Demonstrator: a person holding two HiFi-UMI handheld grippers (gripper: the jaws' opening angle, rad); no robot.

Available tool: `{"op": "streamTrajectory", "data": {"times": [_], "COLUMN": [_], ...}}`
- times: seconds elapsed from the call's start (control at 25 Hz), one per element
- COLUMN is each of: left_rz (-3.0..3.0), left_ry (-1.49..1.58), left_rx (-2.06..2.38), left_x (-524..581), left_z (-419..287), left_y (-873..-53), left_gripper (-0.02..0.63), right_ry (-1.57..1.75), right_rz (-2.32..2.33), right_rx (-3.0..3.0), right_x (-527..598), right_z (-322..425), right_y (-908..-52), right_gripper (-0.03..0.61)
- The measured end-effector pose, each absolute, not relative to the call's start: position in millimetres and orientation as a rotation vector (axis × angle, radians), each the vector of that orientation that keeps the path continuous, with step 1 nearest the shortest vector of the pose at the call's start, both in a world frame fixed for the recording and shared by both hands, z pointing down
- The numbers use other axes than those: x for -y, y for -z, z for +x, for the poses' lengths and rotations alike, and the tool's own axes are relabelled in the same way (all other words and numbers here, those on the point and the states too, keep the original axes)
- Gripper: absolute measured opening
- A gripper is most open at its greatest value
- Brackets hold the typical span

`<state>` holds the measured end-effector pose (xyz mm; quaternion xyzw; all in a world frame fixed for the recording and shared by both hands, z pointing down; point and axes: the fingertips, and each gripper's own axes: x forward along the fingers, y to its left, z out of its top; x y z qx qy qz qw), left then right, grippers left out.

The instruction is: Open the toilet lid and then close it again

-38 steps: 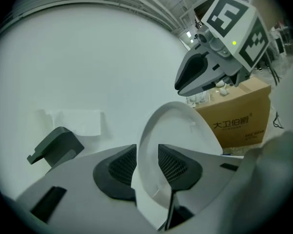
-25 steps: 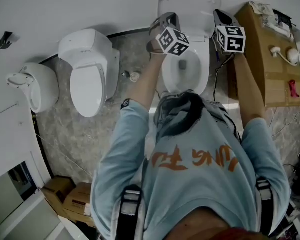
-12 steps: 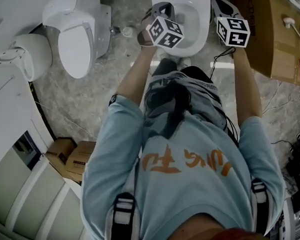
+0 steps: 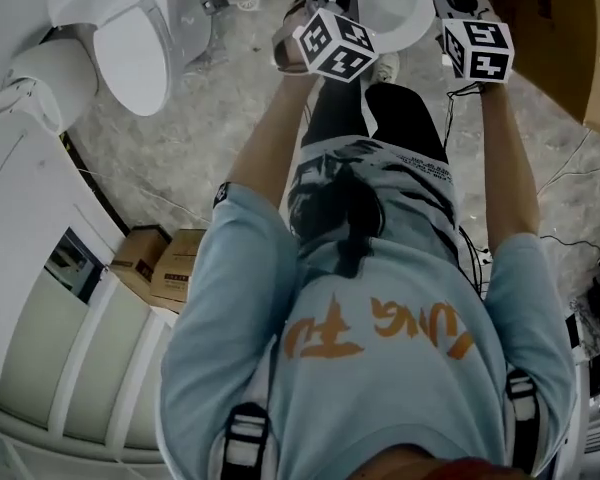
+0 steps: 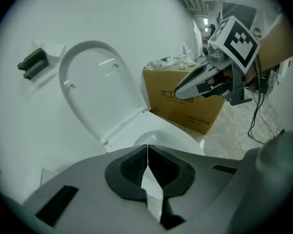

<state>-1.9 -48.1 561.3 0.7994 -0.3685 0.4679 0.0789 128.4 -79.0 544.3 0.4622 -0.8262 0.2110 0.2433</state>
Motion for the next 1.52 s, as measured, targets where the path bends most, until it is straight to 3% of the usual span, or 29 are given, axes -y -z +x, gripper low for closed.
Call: {"op": "streamTrajectory", "data": {"times": [0.32, 0.56, 0.8, 1.0, 1.08, 1.36, 1.52], "left_rz": [2.384, 2.410, 2.428, 2.423, 2.423, 2.419, 2.432], "left_ry": [-1.476, -1.549, -1.610, -1.658, -1.664, -1.633, -1.688], "left_rx": [0.885, 0.732, 0.492, 0.256, 0.212, 0.065, 0.019], "left_x": [2.4, -15.6, -47.2, -74.0, -84.5, -95.9, -97.0], "left_z": [9.9, 8.4, 8.1, 6.8, 6.3, 10.6, 8.9], "left_y": [-658.7, -726.2, -777.4, -811.7, -818.7, -820.6, -828.9], "left_gripper": [0.029, 0.040, 0.161, 0.306, 0.320, 0.328, 0.328], "right_ry": [-0.592, -0.571, -0.466, -0.311, -0.247, -0.113, -0.045], "right_rz": [1.021, 0.727, 0.402, 0.089, -0.014, -0.190, -0.202], "right_rx": [2.219, 2.217, 2.178, 2.094, 2.046, 1.957, 1.906], "right_x": [27.4, -6.4, -50.7, -85.8, -99.8, -115.4, -112.3], "right_z": [102.4, 74.8, 53.6, 43.5, 42.4, 39.7, 38.7], "right_y": [-634.3, -705.3, -760.0, -802.3, -816.0, -844.8, -853.8], "right_gripper": [0.082, 0.184, 0.247, 0.315, 0.336, 0.345, 0.310]}}
